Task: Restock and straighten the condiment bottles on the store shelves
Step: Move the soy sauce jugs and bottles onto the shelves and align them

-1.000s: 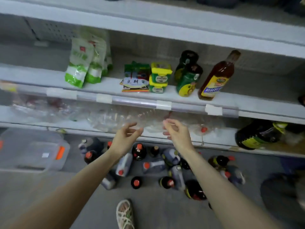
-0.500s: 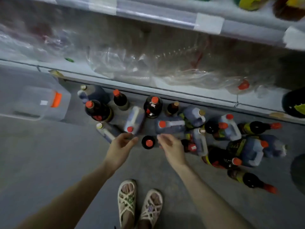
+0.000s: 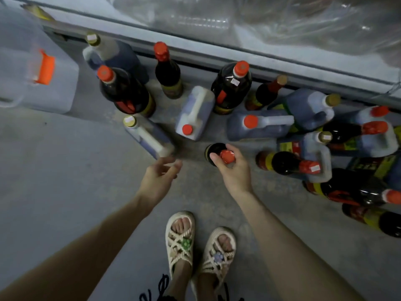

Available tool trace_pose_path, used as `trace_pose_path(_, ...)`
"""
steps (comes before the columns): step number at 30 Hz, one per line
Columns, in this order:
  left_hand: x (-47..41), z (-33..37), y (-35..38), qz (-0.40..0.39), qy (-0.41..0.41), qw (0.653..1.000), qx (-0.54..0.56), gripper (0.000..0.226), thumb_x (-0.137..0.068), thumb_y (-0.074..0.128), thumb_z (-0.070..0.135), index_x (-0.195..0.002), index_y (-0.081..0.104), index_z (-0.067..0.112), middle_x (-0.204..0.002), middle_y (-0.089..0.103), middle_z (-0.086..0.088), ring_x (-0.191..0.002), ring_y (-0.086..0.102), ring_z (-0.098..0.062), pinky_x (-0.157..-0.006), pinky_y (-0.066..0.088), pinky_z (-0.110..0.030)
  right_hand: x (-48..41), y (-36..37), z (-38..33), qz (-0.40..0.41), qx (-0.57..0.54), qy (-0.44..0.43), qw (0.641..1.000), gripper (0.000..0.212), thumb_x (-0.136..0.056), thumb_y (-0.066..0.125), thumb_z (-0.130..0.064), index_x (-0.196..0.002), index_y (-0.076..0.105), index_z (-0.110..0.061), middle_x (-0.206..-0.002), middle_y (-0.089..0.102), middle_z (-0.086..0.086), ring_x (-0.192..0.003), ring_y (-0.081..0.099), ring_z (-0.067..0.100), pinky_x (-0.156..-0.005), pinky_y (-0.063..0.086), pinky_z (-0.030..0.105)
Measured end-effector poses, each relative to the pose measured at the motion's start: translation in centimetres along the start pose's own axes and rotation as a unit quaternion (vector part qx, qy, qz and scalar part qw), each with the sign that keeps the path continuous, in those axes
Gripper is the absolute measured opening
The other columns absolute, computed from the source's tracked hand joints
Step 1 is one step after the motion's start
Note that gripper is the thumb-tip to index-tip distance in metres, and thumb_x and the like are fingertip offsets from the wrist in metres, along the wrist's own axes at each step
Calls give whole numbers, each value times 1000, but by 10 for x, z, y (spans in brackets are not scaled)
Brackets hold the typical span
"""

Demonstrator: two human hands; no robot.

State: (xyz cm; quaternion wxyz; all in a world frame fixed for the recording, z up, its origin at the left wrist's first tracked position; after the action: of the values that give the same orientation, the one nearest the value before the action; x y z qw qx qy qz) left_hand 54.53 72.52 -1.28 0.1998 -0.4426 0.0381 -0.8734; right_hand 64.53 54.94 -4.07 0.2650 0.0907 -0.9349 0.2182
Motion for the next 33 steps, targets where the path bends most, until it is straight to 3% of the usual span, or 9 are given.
trace_pose_path(4,-14,-15,7,-26,-10,999,-16,26,-95,55,35,-117,56,20,-101,66,-1,-91,64,-12,-75,49,-22,-9,8,17,28,-17,-11,999,35,-77,81,-19,-106,62,-21,-92,64,-16,-87,60,0,-79,42,6)
trace_pose_path(7,-22,-24,7,-36,-15,999,-17,27,-95,54,37,-118,55,22,-103,66,1,-94,64,-12,-77,49,-22,-17,12,25,38,-19,-19,999,29,-76,81,-21,-98,63,-24,-87,63,-22,-80,58,-16,-76,41,5)
trace_pose_path(12,-25,-27,6,-37,-18,999,-20,25,-95,54,37,-115,56,22,-103,66,-1,-94,64,-13,-77,51,-24,-23,12,31,41,-11,-29,999,23,-75,82,-21,-90,65,-21,-84,64,-19,-81,60,-4,-77,42,8)
trace_pose_path(15,-20,-18,7,-39,-9,999,-10,12,-96,53,36,-102,58,26,-102,66,-4,-95,64,-17,-82,52,-31,-16,2,24,42,-8,-29,999,21,-77,81,-23,-91,66,-18,-83,65,-10,-81,61,6,-75,44,10)
trace_pose_path(19,5,8,12,-43,5,999,-2,20,-96,53,36,-109,58,21,-103,65,-4,-93,64,-16,-82,52,-30,6,-21,-7,26,-2,-45,999,20,-79,79,-23,-88,67,-9,-78,66,-6,-69,59,-8,-69,44,8)
trace_pose_path(22,34,43,18,-56,30,998,-2,22,-96,53,35,-111,58,20,-100,65,0,-91,63,-13,-79,51,-28,27,-48,-55,22,12,-67,997,24,-80,78,-31,-85,69,-8,-74,66,-8,-69,61,-4,-68,45,11)
trace_pose_path(25,74,92,22,-63,72,995,15,20,-97,53,30,-111,58,16,-90,64,3,-79,61,-7,-68,47,-21,48,-84,-117,36,19,-103,994,27,-81,76,-37,-72,66,-13,-66,65,-5,-66,60,7,-66,46,23)
trace_pose_path(30,146,181,14,-77,126,988,49,10,-95,57,30,-101,59,22,-86,63,1,-77,59,-11,-67,46,-25,91,-145,-244,44,31,-176,983,46,-82,73,-43,-55,48,-15,-50,45,-9,-52,41,8,-58,37,32)
trace_pose_path(33,190,246,4,-76,187,979,37,17,-94,60,25,-109,58,17,-88,62,2,-75,59,-3,-63,46,-14,120,-187,-331,53,23,-228,972,59,-81,71,-49,-63,50,3,-57,50,15,-57,45,18,-61,40,37)
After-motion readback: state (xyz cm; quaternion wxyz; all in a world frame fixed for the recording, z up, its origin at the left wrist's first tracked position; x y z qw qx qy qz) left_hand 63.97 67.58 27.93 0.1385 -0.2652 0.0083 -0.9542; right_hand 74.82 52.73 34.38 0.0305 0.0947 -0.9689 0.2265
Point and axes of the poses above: each hand's wrist, its own x-axis away from the middle knuckle, its own y-axis out of the palm, z = x × y, the point moved 5 cm from there along -x, towards the middle knuckle
